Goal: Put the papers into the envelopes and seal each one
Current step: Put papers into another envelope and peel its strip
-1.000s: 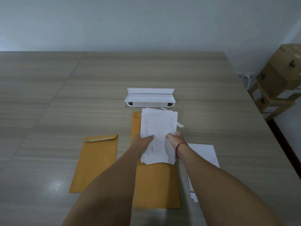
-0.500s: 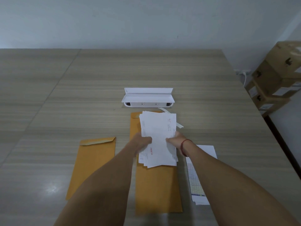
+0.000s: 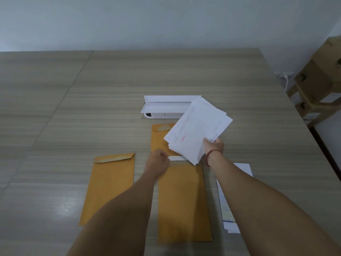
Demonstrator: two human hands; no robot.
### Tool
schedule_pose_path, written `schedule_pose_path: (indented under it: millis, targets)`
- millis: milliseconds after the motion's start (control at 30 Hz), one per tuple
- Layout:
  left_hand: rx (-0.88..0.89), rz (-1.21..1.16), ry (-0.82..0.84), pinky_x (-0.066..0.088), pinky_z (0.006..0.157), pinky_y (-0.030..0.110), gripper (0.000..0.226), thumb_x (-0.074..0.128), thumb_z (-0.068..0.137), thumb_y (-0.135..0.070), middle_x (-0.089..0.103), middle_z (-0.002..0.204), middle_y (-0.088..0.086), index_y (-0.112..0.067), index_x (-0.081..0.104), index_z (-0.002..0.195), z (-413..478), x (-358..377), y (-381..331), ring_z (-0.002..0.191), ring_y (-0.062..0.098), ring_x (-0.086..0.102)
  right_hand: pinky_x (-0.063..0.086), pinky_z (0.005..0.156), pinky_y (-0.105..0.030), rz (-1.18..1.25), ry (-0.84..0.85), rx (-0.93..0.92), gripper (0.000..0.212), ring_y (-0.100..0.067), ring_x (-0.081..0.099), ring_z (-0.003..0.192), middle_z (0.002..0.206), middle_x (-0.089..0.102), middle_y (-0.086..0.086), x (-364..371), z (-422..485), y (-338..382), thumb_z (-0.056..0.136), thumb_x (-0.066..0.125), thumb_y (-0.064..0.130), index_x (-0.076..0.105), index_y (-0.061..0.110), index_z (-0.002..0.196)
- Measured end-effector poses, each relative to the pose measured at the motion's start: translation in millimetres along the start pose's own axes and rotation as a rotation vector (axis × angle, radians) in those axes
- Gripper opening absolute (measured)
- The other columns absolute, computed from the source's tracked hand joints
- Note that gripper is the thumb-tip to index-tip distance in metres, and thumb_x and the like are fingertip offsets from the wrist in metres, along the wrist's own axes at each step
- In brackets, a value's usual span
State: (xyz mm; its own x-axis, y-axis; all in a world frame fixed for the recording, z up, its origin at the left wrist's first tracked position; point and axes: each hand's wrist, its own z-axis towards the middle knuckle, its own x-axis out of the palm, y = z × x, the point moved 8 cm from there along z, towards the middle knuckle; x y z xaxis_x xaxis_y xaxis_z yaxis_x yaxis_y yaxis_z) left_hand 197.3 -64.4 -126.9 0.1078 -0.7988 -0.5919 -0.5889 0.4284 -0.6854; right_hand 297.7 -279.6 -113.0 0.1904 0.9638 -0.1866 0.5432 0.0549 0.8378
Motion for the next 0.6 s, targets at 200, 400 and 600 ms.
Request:
schedule_pose_path:
  millis: [200,400,600]
  targets:
    - [0.159,0.367,0.171,0.048,0.092,0.033,0.053,0.085,0.062,-0.034,0.051,0.111,-0.002,-0.023,0.062,0.108,0.0,30.3,-7.2,0.105,0.016,0.05,0.045,0.075,-0.023,0.046,0.046,0.007,0.028,-0.017,0.057,0.09,0.121,0.066,-0.011,8.1,-2.9,-1.3,0.092,0.055,0.004,0.063,0.001,0.118]
    - [0.215,0.514,0.164,0.041,0.09,0.03,0.045,0.089,0.058,-0.032,0.048,0.102,-0.005,-0.023,0.054,0.085,0.7,38.1,-15.8,0.103,0.015,0.045,0.045,0.071,-0.022,0.004,0.094,0.03,0.03,-0.016,0.056,0.093,0.124,0.064,-0.009,10.8,-4.9,-10.8,0.092,0.055,0.007,0.06,0.002,0.122]
    - [0.176,0.405,0.266,0.041,0.081,0.027,0.044,0.087,0.061,-0.018,0.05,0.093,-0.009,-0.024,0.049,0.083,0.3,45.2,-16.2,0.09,0.014,0.047,0.045,0.078,-0.021,0.046,0.111,0.027,0.031,-0.014,0.056,0.096,0.127,0.064,-0.006,9.4,-5.4,-10.1,0.093,0.057,0.008,0.06,0.006,0.123]
